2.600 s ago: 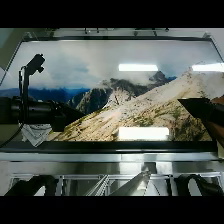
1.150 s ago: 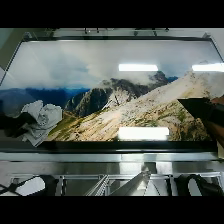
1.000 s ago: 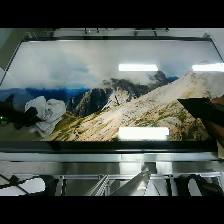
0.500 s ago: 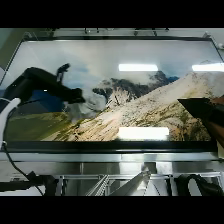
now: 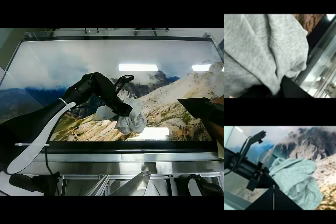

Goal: Fold the shirts.

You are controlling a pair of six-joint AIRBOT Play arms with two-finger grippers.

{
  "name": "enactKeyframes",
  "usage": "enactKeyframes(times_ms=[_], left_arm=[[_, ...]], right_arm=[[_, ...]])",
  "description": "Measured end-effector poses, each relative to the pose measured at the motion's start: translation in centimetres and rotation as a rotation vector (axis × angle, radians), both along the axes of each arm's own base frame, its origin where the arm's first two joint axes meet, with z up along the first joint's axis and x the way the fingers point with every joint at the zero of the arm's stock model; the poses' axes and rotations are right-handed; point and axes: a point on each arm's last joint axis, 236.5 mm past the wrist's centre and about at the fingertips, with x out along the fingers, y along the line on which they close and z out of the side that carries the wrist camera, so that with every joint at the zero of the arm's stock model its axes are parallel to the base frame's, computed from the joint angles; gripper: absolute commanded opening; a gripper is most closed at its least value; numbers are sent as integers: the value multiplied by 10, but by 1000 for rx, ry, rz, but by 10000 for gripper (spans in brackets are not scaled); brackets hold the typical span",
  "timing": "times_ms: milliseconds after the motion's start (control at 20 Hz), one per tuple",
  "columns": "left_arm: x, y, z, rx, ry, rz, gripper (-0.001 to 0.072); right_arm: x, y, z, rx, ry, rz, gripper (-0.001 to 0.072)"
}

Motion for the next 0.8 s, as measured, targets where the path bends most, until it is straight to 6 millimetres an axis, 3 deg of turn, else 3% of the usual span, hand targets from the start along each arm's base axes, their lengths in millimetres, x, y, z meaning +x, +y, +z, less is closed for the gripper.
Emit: enactKeyframes(times_ms=[50, 100, 150, 300, 400, 600, 800], left_arm=[[2, 0, -2, 7, 18, 5, 715], [2, 3, -2, 18, 43, 7, 716], [1, 7, 0, 29, 67, 2, 716], [-14, 36, 11, 87, 172, -34, 716], [-25, 65, 13, 148, 214, -35, 716], [-30, 133, -13, 264, 196, 81, 696], [-7, 168, -47, 221, 165, 296, 696]], right_arm=[[0, 0, 0, 0, 0, 0, 24], [0, 0, 0, 0, 1, 1, 133], [0, 0, 0, 4, 5, 0, 304], [-4, -1, -14, 1, 75, -2, 331], [-7, -7, -41, -20, 168, -12, 566], [-8, -8, -106, -3, 381, -6, 566], [-3, 29, -162, 9, 528, 82, 565]])
